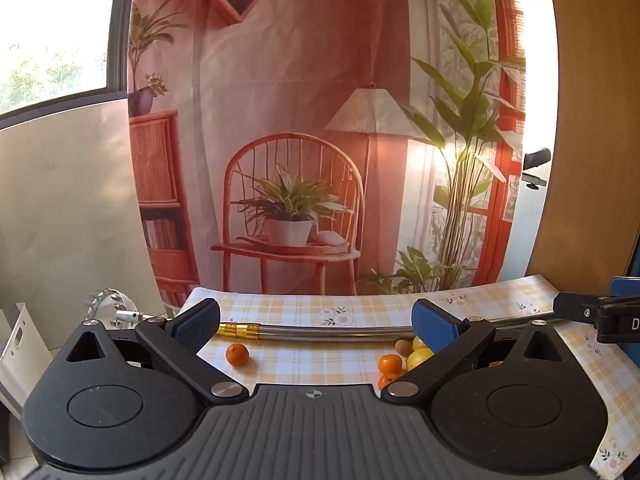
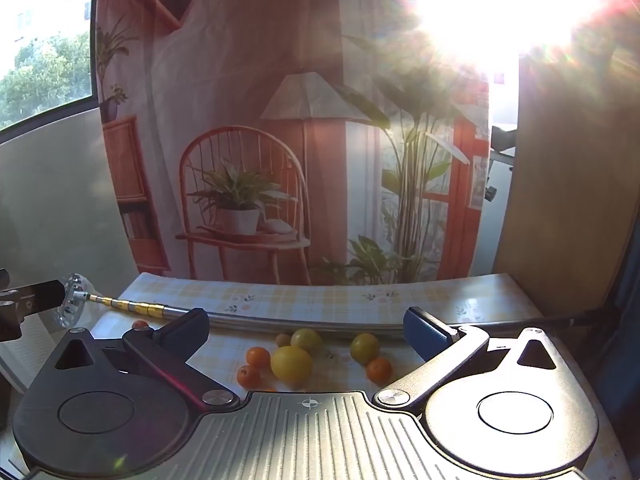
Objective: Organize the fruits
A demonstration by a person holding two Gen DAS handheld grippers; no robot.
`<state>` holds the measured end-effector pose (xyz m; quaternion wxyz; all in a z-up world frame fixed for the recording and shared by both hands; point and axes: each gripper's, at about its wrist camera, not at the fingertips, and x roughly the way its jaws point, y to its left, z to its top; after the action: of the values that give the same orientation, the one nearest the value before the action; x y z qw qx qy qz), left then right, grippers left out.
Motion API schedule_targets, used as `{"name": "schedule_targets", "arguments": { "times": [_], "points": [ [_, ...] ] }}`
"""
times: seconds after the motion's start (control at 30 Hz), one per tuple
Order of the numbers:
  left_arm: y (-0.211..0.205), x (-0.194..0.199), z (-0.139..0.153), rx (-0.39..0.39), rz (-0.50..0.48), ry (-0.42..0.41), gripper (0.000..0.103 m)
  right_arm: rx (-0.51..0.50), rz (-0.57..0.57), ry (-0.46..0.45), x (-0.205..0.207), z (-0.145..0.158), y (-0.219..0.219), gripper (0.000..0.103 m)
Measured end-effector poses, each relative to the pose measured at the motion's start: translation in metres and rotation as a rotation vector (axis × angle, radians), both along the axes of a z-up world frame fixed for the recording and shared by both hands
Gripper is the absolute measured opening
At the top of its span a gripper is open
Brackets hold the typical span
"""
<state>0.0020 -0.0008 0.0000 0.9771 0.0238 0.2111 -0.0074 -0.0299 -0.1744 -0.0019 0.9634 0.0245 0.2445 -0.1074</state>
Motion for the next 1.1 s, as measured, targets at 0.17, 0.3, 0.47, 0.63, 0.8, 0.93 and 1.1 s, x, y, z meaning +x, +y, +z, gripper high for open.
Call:
{"name": "schedule_targets", "arguments": {
  "times": [0.17,0.3,0.47,0.63,0.8,0.93,1.1],
  "points": [
    [0.001,0.000,0.000,-0.002,0.010,0.002,0.103,0.000,0.004,0.002,0.000,0.002,0.001,0.103],
    [-0.001,0.004,0.001,0.005,0.015,-0.002,0.103,-0.002,0.004,0.005,0.001,0.000,0.000,0.103],
    [-0.002,-0.004,0.000,0.017,0.014,-0.022,0.103,-0.005,0.003,0.006,0.001,0.000,0.002,0.103],
    [-0.003,-0.008,0.001,0.029,0.011,-0.031,0.103,-0.005,0.001,0.008,0.002,0.000,0.002,0.103],
    [-0.001,-0.009,0.000,0.040,0.012,-0.038,0.103,-0.005,0.002,0.008,0.002,0.000,0.002,0.103],
    [0.000,-0.010,0.001,0.042,0.013,-0.041,0.103,-0.006,0.001,0.008,0.002,0.000,0.002,0.103],
    [0.000,-0.010,0.001,0.046,0.013,-0.040,0.103,-0.007,0.001,0.008,0.002,0.000,0.002,0.103]
  ]
}}
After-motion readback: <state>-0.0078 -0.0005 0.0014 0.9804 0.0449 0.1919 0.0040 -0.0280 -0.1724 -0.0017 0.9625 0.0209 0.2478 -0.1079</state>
